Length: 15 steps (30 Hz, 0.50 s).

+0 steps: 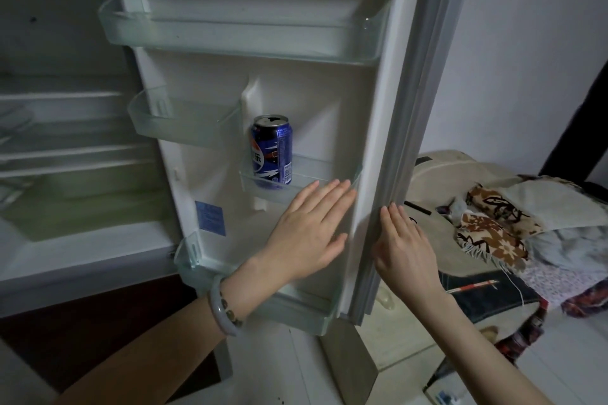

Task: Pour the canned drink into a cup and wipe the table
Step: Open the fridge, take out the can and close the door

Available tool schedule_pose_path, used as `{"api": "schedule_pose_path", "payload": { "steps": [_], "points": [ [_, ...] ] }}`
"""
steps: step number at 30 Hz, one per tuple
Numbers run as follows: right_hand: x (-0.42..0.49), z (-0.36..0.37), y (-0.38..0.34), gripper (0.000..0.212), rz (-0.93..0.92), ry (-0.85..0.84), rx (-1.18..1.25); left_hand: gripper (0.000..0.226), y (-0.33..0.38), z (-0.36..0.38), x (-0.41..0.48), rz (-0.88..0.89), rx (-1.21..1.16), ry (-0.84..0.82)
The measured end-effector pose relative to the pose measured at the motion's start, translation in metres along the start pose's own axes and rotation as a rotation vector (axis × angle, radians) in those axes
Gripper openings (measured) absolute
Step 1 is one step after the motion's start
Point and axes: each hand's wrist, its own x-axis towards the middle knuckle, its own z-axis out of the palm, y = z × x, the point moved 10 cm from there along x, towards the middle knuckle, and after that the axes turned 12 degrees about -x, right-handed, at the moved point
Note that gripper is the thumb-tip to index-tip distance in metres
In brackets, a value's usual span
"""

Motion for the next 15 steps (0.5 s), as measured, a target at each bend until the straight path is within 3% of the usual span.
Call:
{"api": "schedule_pose_path", "payload": {
  "steps": [4,11,15],
  "points": [
    [0.012,-0.057,-0.006,0.019,0.024,0.058,0.11,0.063,-0.034,-0.036,-0.004,-0.166,-0.204,0.083],
    [0.048,-0.153,-0.055,0.043,-0.043,0.179,0.462,0.063,-0.142,-0.103,-0.022,-0.543,-0.469,0.339],
    [0.078,-0.145,-0.104,0.051,-0.075,-0.069,0.545,0.073,-0.166,-0.1,-0.018,-0.65,-0.572,0.293]
  ]
}}
